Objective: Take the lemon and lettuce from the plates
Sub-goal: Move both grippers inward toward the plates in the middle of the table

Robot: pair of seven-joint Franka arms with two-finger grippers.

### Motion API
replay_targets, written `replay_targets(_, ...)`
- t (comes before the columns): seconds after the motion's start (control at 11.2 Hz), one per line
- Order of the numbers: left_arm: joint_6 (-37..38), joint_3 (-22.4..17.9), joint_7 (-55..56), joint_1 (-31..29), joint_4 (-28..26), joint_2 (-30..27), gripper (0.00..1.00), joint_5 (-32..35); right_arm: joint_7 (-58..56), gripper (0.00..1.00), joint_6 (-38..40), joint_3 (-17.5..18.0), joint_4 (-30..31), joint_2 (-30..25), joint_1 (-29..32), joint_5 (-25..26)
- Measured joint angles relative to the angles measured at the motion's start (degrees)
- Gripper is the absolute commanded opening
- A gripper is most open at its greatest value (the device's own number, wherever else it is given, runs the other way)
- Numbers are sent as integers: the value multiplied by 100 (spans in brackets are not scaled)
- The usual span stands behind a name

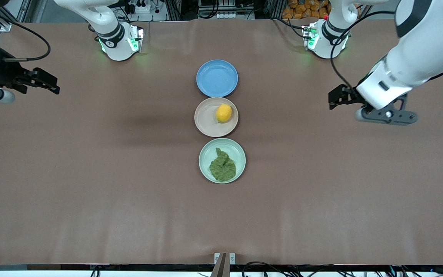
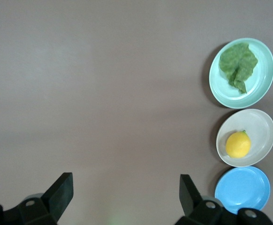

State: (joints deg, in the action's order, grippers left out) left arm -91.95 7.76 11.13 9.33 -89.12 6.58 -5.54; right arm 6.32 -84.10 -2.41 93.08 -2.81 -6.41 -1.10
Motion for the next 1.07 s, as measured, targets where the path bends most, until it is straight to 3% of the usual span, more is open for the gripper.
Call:
replay_targets(0.63, -493, 134, 64, 464, -91, 1172, 100, -51, 718, 100, -310, 33, 401, 191, -616, -1)
replay_targets(1.07, -614, 92, 94, 402, -89, 1401, 100, 35, 1115, 100, -639, 35, 668, 196, -805, -2)
